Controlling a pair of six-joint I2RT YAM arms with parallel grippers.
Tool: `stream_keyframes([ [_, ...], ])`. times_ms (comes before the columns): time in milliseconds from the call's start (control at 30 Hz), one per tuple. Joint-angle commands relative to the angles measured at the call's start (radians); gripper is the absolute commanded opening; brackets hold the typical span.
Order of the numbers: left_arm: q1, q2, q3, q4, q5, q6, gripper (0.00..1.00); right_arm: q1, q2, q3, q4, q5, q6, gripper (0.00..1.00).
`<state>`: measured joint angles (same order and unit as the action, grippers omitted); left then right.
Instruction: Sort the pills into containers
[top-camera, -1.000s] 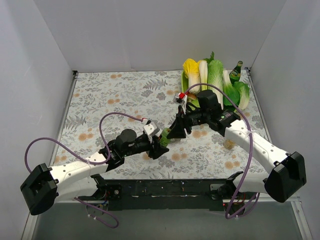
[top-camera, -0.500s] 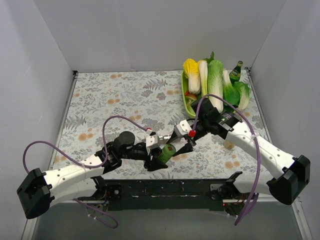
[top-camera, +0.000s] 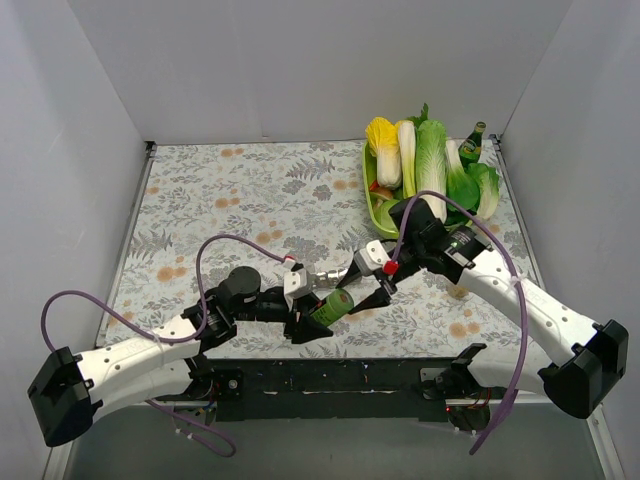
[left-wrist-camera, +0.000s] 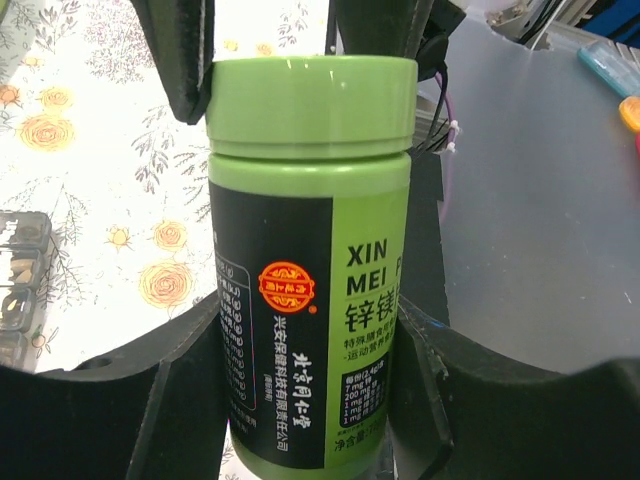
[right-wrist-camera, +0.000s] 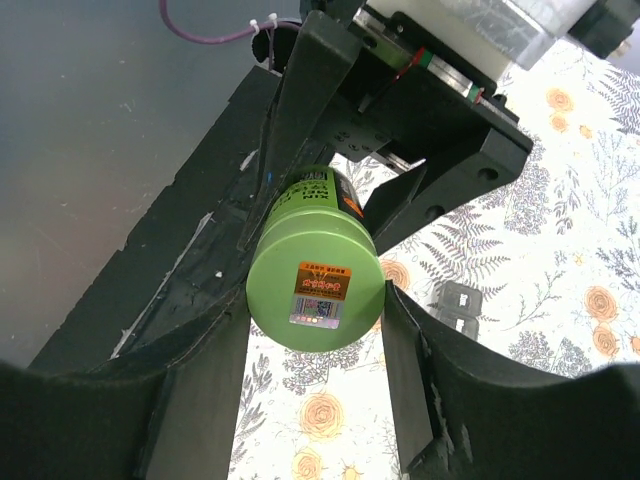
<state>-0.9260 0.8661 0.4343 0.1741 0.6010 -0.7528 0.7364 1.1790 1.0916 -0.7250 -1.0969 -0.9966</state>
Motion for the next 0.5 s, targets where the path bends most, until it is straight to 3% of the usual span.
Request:
stream_keyframes([
  [0, 0.013, -0.052, -0.017, 0.143, -0.056, -0.036, 0.0, 0.0, -0.03, -0.05, -0.062, -0.032, 0.085, 0.58],
  [167, 0.013, -0.041, -0.019, 0.157, -0.058, -0.054, 0.0, -0.003, -0.028, -0.038, -0.039, -0.031, 0.121, 0.62],
  [267, 0.013, -0.026, -0.005, 0.133, -0.061, -0.053, 0.0, -0.018, -0.025, -0.013, 0.004, -0.044, 0.199, 0.71],
  [367, 0.013, -0.004, 0.012, 0.088, -0.073, -0.042, 0.0, -0.054, -0.021, 0.017, 0.114, -0.058, 0.399, 0.84],
  [467, 0.013, 0.014, 0.021, 0.053, -0.092, -0.042, 0.0, -0.068, -0.015, 0.025, 0.237, -0.028, 0.605, 0.85],
])
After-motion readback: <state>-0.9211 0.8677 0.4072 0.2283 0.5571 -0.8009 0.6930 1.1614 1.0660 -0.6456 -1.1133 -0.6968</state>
